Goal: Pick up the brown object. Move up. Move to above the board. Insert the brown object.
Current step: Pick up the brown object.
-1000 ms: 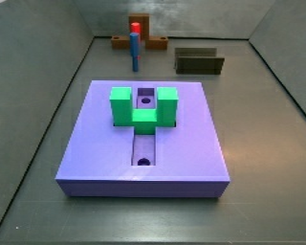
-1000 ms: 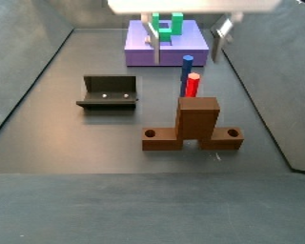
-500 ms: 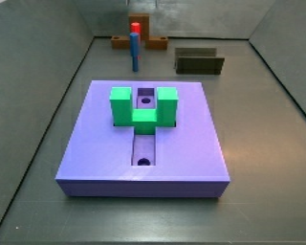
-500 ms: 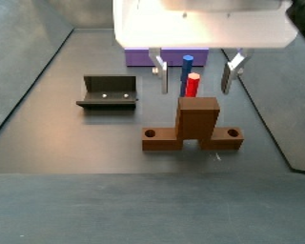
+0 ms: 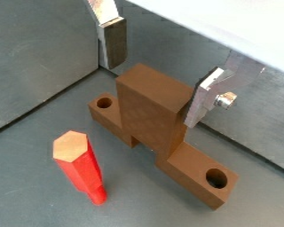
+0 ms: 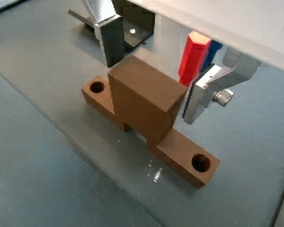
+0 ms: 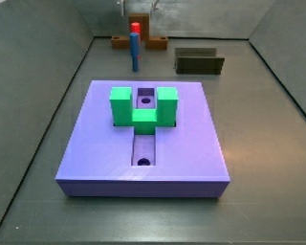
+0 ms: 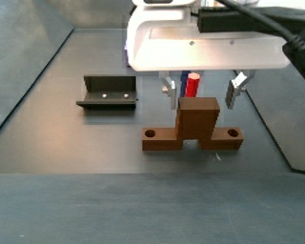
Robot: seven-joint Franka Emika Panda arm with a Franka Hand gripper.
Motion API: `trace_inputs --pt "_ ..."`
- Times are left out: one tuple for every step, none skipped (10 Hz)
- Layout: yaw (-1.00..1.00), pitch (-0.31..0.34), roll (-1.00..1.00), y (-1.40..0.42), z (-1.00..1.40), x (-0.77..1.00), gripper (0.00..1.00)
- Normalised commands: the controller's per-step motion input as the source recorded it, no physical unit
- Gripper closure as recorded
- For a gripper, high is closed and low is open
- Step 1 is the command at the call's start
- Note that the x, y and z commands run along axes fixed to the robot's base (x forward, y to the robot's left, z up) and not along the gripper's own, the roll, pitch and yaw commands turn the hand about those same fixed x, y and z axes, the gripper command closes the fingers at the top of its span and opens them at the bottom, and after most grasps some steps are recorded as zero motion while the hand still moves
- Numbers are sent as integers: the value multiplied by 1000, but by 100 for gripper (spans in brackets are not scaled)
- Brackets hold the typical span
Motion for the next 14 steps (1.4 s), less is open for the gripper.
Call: trace_inputs --pt "0 0 129 0 -226 0 0" --pt "0 0 131 14 -240 0 0" --pt "0 0 124 14 -240 0 0" --pt "0 0 136 6 -214 0 0" --pt "0 0 160 0 -206 0 0" --pt "0 0 150 0 -186 0 0" --pt "0 0 100 0 -60 0 0" --pt "0 0 0 0 0 0 0" --pt "0 0 0 0 0 0 100" --pt "0 0 0 0 0 0 100" --pt "0 0 0 0 0 0 100" --pt "0 0 0 0 0 0 100" --pt "0 0 0 0 0 0 100" --pt "0 0 0 0 0 0 100"
